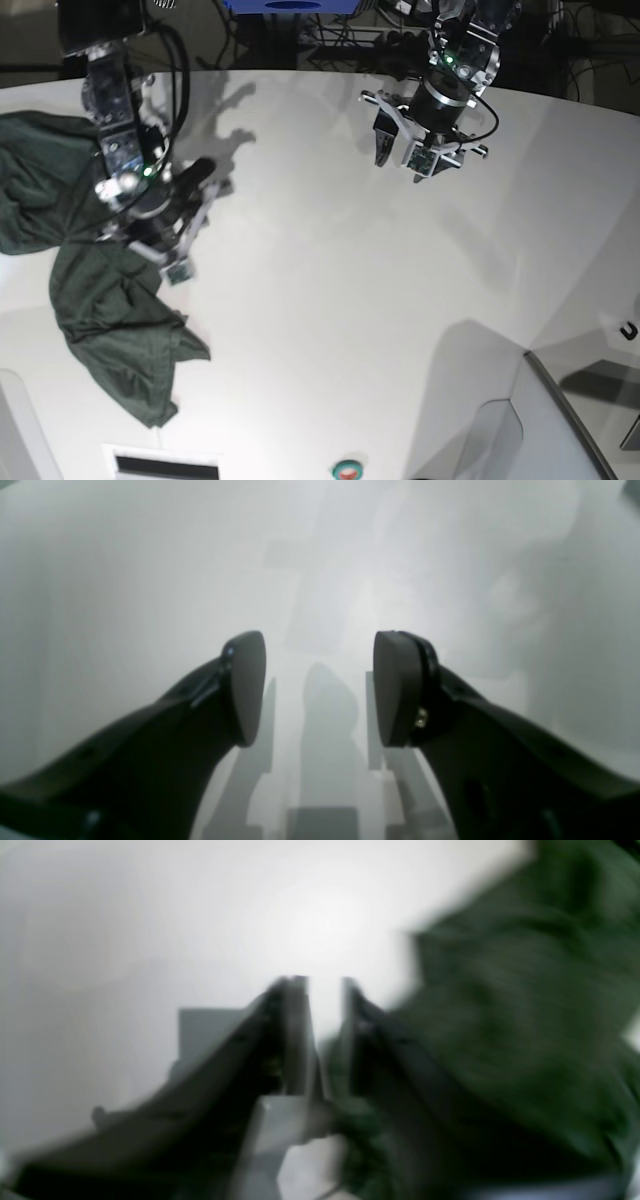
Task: Layout the t-shirt on the table in an organized manner, then fold the t-shirt properly
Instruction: 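Grasp the shirt edge with the right gripper and lift it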
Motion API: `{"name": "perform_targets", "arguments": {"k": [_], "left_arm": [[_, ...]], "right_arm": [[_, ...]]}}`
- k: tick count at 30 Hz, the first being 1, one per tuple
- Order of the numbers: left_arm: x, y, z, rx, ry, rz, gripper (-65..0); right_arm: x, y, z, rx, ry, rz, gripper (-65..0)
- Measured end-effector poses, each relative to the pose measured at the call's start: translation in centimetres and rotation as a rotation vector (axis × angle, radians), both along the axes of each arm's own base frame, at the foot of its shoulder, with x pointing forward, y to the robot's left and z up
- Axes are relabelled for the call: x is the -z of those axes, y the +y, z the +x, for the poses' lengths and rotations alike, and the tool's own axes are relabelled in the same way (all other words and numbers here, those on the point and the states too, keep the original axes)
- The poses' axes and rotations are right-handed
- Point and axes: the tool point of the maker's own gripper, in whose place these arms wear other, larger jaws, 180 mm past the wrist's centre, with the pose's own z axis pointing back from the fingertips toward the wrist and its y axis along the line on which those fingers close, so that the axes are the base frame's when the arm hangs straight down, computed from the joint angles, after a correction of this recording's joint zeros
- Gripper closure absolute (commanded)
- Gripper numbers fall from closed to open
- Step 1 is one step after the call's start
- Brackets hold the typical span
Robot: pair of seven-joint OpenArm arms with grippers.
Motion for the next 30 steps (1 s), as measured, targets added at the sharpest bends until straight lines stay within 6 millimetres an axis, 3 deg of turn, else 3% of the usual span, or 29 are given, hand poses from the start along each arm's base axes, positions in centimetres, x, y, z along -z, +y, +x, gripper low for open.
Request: {"name": "perform_targets", "arguments": {"k": [2, 6, 8, 11, 14, 18, 22, 28, 30], "left_arm": [[0.1, 0.0, -0.3, 0.0, 0.006, -0.001, -32.1], [0.2, 0.0, -0.3, 0.0, 0.007, -0.001, -32.1], [0.1, 0.0, -0.2, -0.001, 0.005, -0.001, -32.1], [0.1, 0.0, -0.3, 0.0, 0.007, -0.001, -32.1], [0.2, 0.1, -0.3, -0.002, 0.008, 0.001, -32.1], [0.3, 0.1, -0.4, -0.002, 0.012, 0.001, -32.1], [0.3, 0.1, -0.3, -0.002, 0.01, 0.001, -32.1], [0.3, 0.1, -0.4, -0.002, 0.01, 0.001, -32.1], [0.2, 0.1, -0.3, -0.002, 0.009, 0.001, -32.1]], "right_arm": [[0.2, -0.8, 1.1, 0.017, -0.009, -0.013, -38.1], [3.8, -0.9, -0.1, 0.026, 0.106, -0.01, -33.8], [5.5, -1.4, -0.6, 0.033, 0.164, -0.025, -27.6], [5.5, -1.8, 0.5, 0.029, 0.131, -0.033, -15.2], [6.0, -1.6, -0.4, 0.028, 0.146, -0.027, -0.9], [6.0, -1.3, -1.1, 0.021, 0.14, -0.021, -1.1], [5.7, -0.7, -3.2, 0.013, 0.145, -0.008, -0.8], [2.4, 0.2, -3.2, -0.004, 0.048, 0.013, -0.8], [2.0, 0.3, -4.1, -0.001, 0.059, 0.018, -0.8]]}}
